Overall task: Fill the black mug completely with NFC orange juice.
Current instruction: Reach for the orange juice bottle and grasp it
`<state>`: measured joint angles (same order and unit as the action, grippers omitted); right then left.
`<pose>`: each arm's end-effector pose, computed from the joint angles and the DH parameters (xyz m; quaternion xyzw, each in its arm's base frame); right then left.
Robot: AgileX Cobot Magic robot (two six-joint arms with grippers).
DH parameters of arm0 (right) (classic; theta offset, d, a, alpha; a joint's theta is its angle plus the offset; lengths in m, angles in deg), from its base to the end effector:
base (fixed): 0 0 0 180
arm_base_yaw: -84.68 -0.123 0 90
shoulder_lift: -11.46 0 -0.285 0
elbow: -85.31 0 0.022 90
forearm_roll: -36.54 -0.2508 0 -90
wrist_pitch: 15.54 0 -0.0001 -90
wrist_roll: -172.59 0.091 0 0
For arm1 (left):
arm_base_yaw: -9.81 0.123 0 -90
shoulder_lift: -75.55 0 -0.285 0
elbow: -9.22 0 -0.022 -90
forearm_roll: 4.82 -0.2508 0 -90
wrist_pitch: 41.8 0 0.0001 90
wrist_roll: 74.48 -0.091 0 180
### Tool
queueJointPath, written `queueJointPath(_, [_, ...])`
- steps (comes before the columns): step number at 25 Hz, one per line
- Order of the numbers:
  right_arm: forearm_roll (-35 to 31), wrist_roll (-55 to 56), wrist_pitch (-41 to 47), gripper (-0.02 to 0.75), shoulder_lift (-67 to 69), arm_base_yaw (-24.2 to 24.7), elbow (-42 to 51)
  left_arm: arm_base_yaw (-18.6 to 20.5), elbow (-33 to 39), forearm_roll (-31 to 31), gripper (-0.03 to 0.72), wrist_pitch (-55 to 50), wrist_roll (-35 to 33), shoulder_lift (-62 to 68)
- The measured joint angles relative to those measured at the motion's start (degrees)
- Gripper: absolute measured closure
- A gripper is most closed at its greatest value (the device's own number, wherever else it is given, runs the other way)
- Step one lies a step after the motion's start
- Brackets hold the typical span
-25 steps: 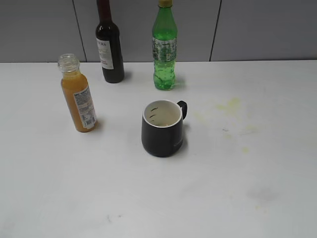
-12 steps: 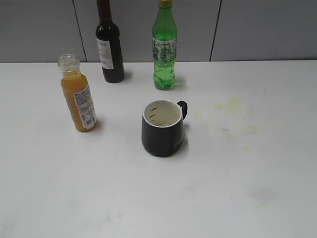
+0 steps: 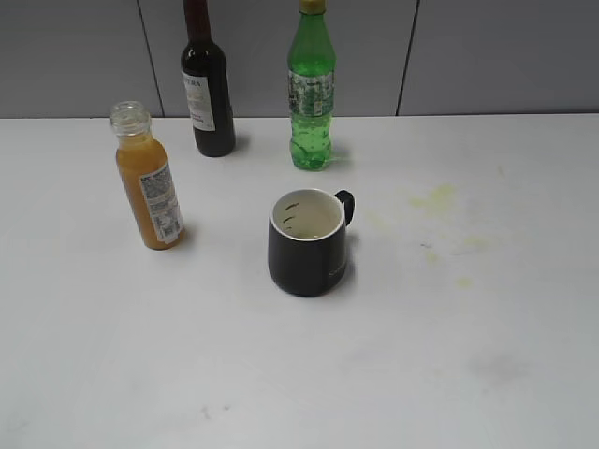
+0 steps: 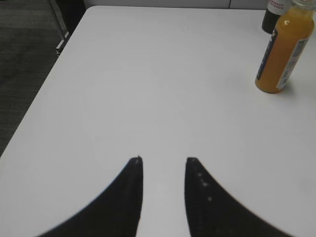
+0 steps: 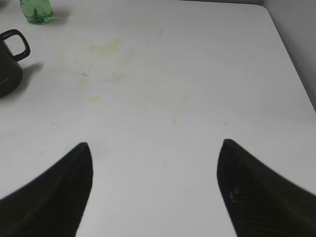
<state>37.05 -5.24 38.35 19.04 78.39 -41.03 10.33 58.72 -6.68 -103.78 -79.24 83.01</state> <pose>0.0091 0.0003 0.2618 -0.0306 0.8434 0.0351 0.5352 -0.0048 0.0026 0.2711 0.0311 0.8607 0.0396 0.5066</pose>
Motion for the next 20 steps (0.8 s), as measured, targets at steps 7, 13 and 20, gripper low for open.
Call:
queueJointPath(7, [0.00, -0.05, 0.00, 0.143, 0.00, 0.00, 0.00, 0.00, 0.00, 0.00, 0.454, 0.00, 0.00, 0.00])
queueJointPath(13, [0.00, -0.11, 0.00, 0.143, 0.00, 0.00, 0.00, 0.00, 0.00, 0.00, 0.454, 0.00, 0.00, 0.00])
queueJointPath(20, [0.00, -0.11, 0.00, 0.143, 0.00, 0.00, 0.00, 0.00, 0.00, 0.00, 0.454, 0.00, 0.00, 0.00])
